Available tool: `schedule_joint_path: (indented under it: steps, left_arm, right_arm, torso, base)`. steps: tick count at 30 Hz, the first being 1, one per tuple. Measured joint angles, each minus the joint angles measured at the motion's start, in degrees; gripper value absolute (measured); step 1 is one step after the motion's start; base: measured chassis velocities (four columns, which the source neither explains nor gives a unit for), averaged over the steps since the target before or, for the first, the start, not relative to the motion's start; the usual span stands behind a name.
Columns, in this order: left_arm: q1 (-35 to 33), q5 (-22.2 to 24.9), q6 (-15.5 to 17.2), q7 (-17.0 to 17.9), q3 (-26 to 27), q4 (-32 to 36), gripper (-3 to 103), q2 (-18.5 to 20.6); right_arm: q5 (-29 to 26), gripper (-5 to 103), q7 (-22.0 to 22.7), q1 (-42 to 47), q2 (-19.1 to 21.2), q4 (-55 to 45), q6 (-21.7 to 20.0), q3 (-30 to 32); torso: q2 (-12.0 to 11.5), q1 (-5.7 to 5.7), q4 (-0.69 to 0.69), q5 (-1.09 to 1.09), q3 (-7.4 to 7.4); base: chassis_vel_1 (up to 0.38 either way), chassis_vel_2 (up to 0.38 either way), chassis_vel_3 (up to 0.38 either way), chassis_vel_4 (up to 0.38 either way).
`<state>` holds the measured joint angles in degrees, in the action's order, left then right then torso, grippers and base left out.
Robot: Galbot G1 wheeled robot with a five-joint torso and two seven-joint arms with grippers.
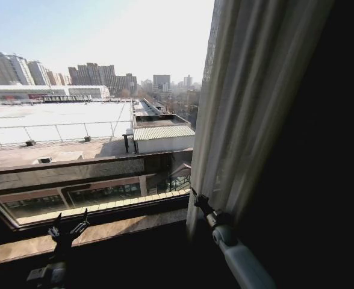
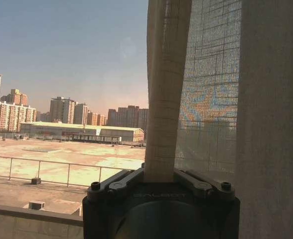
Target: Open the curtains by pulling them apart, changing their state from closed to fully open.
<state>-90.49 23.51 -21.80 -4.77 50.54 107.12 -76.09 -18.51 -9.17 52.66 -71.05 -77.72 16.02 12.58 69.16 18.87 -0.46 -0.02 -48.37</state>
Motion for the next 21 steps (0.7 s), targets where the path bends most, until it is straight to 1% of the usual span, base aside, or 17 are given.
schedule_joint_path:
  steps: [5, 10, 14, 21]
  left_arm:
    - [0.00, 0.00, 0.00, 0.00, 0.00, 0.00, 100, 0.00]
    - [0.00, 0.00, 0.00, 0.00, 0.00, 0.00, 100, 0.00]
    - [0.00, 0.00, 0.00, 0.00, 0.00, 0.00, 100, 0.00]
    - [0.00, 0.01, 0.00, 0.01, 0.00, 0.01, 100, 0.00]
  right_arm:
    - [-0.26, 0, -1.14, -0.49, -0.38, 0.88, 0.00, -0.01]
    - [-0.32, 0, -1.64, -1.08, -0.63, 1.73, 0.10, -0.02]
    - [-0.53, 0, -1.96, -1.70, -0.91, 2.31, 0.13, -0.10]
    - [-0.60, 0, -2.29, -2.01, -1.38, 3.35, 0.39, -0.11]
  torso:
    - [0.00, 0.00, 0.01, 0.00, 0.00]
    - [0.00, 0.00, 0.00, 0.00, 0.00]
    - [0.00, 0.01, 0.00, 0.00, 0.00]
    - [0.00, 0.01, -0.01, 0.01, 0.00]
  base:
    - [-0.049, -0.041, 0.056, 0.048]
    - [-0.147, -0.125, 0.131, 0.116]
    - [-0.229, -0.211, 0.208, 0.185]
    - [-0.289, -0.276, 0.300, 0.281]
